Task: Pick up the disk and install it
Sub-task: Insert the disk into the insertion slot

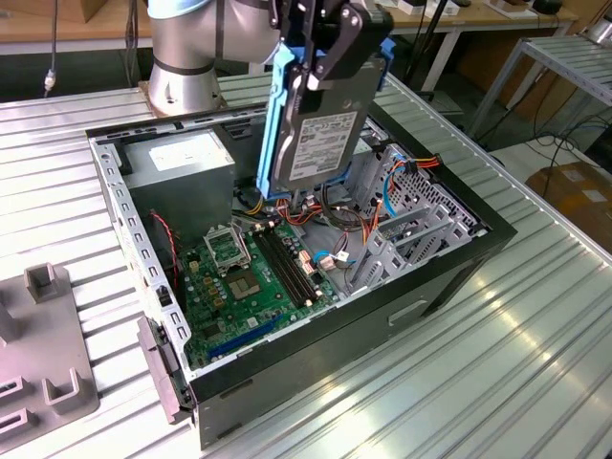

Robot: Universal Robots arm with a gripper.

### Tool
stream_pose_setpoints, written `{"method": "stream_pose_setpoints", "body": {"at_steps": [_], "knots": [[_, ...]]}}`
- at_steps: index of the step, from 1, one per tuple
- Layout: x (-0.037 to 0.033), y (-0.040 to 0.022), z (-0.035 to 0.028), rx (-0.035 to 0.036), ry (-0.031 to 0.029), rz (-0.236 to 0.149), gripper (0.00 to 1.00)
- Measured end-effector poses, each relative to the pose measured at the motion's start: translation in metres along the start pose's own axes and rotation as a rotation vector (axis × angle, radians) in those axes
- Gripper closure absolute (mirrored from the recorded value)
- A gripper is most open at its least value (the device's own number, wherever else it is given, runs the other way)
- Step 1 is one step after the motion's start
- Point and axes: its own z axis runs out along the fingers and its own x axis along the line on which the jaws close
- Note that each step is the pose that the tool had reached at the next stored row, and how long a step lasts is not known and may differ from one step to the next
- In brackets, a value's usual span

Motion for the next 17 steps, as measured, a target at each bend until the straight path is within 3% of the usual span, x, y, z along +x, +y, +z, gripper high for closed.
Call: {"method": "stream_pose_setpoints", "body": {"at_steps": [3, 4, 11, 17], "knots": [[-0.0006, -0.013, -0.0001, -0.0001, 0.0001, 0.0, 0.63], [-0.0006, -0.0145, -0.0001, 0.0, 0.0001, 0.0, 0.63], [0.0005, -0.0155, -0.0001, -0.0001, 0.0001, 0.0, 0.63], [0.019, -0.017, 0.0004, 0.0001, 0.0043, 0.0, 0.63]]}}
